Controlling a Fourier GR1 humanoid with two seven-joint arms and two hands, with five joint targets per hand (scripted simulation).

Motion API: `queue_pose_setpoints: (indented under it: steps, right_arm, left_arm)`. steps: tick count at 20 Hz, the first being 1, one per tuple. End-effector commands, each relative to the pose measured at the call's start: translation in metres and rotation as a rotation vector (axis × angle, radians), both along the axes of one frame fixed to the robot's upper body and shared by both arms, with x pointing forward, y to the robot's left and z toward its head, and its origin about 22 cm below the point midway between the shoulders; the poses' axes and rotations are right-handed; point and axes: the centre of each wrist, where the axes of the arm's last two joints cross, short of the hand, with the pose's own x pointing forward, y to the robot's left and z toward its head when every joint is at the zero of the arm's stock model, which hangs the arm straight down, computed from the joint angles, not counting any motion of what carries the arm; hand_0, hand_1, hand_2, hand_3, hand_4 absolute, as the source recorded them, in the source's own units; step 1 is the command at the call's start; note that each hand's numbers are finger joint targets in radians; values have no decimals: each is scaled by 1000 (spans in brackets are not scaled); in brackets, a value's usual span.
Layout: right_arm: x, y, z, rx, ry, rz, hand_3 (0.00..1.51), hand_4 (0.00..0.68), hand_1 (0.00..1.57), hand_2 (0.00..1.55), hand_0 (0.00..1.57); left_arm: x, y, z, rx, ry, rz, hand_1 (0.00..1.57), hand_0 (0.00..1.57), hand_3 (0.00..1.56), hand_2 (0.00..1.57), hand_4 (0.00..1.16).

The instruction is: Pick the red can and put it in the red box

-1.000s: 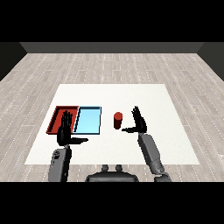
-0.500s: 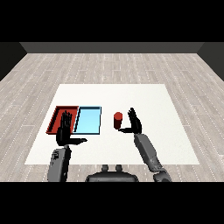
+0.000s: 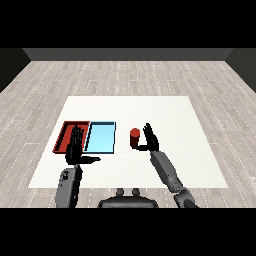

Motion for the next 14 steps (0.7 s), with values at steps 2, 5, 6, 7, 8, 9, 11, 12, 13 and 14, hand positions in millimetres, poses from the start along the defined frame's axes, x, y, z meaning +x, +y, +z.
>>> queue_pose_setpoints:
  steps: [2,5,6,7,8,9,11,12,13,14]
  right_arm:
    - [29,16,25,10,13,17,0,0,0,0,0]
    - [13,10,12,0,24,2,0,0,0,0,0]
    - [16,11,4,-16,31,-7,0,0,0,0,0]
    - [14,10,10,-17,35,5,0,0,0,0,0]
    - [6,5,4,-15,50,11,0,0,0,0,0]
    - [7,6,-1,-9,43,-6,0,0,0,0,0]
    - [3,20,-15,-31,53,-4,0,0,0,0,0]
    - [11,14,-12,-17,43,-29,0,0,0,0,0]
    - [15,13,-1,-8,36,-23,0,0,0,0,0]
    - [18,30,-3,-14,51,-23,0,0,0,0,0]
  left_arm:
    - [-19,-5,1,-16,-3,-13,0,0,0,0,0]
    - [-7,-2,1,-4,-15,7,0,0,0,0,0]
    - [-19,-3,-12,8,-10,-13,0,0,0,0,0]
    - [-16,-12,-3,-27,-8,2,0,0,0,0,0]
    - [-6,-13,-14,-12,-16,5,0,0,0,0,0]
    - [-19,6,-16,-10,-7,-11,0,0,0,0,0]
    - [-11,15,-1,7,6,-7,0,0,0,0,0]
    - [-14,-11,-5,6,13,-15,0,0,0,0,0]
    - [-3,-5,-8,5,-7,12,0,0,0,0,0]
    - [13,-24,1,-4,-6,2,0,0,0,0,0]
